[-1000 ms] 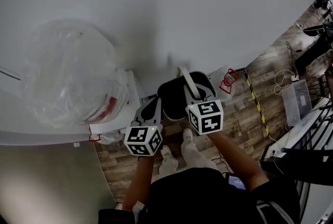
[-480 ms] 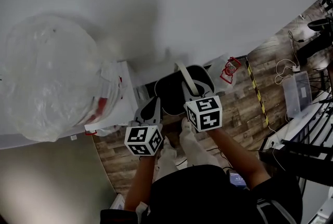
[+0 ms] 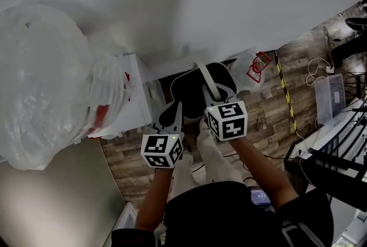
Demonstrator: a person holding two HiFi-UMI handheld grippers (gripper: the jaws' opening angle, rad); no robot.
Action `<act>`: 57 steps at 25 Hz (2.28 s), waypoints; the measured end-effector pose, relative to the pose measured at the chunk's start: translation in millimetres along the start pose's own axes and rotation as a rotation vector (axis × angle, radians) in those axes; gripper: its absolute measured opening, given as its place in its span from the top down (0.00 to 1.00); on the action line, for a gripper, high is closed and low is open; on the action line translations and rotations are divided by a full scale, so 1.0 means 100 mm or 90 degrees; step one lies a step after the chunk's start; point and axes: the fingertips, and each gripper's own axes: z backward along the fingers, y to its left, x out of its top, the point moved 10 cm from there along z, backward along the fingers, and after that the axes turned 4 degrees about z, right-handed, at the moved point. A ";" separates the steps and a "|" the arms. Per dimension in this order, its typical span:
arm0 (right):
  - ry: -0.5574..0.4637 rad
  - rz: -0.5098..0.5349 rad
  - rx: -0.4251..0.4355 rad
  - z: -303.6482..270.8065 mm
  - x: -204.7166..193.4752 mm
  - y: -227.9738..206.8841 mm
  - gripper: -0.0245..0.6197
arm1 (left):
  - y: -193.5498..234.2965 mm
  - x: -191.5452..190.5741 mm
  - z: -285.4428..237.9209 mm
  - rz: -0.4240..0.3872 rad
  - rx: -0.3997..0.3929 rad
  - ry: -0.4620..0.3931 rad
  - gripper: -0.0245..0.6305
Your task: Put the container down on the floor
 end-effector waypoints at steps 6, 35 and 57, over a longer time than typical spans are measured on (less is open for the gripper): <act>0.025 -0.017 0.000 -0.10 -0.22 -0.08 0.91 | 0.05 -0.14 -0.11 0.005 0.006 0.014 0.94; 0.131 -0.075 -0.013 -0.85 -1.18 -0.52 0.91 | 0.28 -1.27 -0.68 0.034 0.019 0.135 0.94; 0.220 -0.108 -0.010 -1.43 -1.94 -0.57 0.91 | 0.62 -1.89 -1.07 0.068 0.016 0.187 0.94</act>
